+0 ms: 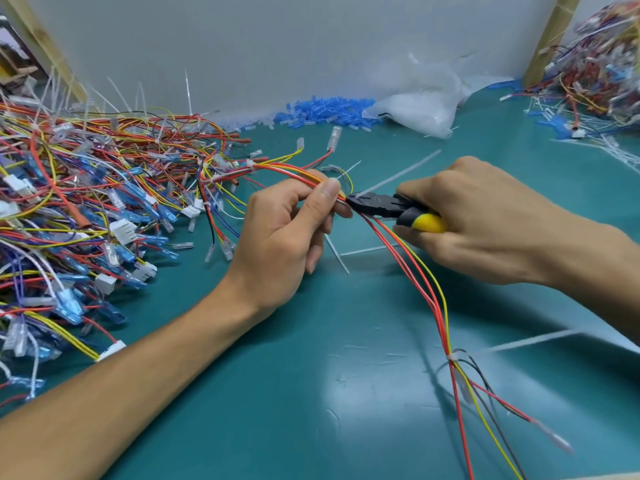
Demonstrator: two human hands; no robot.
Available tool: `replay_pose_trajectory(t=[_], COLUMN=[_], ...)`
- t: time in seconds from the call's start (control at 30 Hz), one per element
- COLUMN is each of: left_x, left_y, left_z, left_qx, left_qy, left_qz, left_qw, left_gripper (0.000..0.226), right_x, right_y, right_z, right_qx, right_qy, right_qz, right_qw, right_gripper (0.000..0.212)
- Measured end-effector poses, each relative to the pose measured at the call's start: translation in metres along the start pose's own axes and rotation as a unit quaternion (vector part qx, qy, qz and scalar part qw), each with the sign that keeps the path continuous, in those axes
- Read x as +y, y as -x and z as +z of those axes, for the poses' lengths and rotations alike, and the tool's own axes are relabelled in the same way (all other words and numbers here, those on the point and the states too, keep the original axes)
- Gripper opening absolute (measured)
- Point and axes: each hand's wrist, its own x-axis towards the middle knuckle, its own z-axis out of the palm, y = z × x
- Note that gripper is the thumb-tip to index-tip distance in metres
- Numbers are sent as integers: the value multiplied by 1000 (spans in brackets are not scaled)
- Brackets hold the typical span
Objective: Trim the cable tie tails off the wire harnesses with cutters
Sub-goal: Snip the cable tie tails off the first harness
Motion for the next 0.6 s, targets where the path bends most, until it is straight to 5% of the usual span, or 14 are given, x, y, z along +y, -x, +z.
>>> replay_pose_trajectory(t=[0.6], left_x=[4], left_y=[-1], left_z=[-4], left_qx=[-45], left_qy=[51], left_qz=[-24], left_qw=[997], left_gripper=[33], right_x=[-2], right_y=[2], right_z=[0], right_qx=[9], right_qy=[-24], right_qz=[-14], right_qw=[1000], right_gripper=[12])
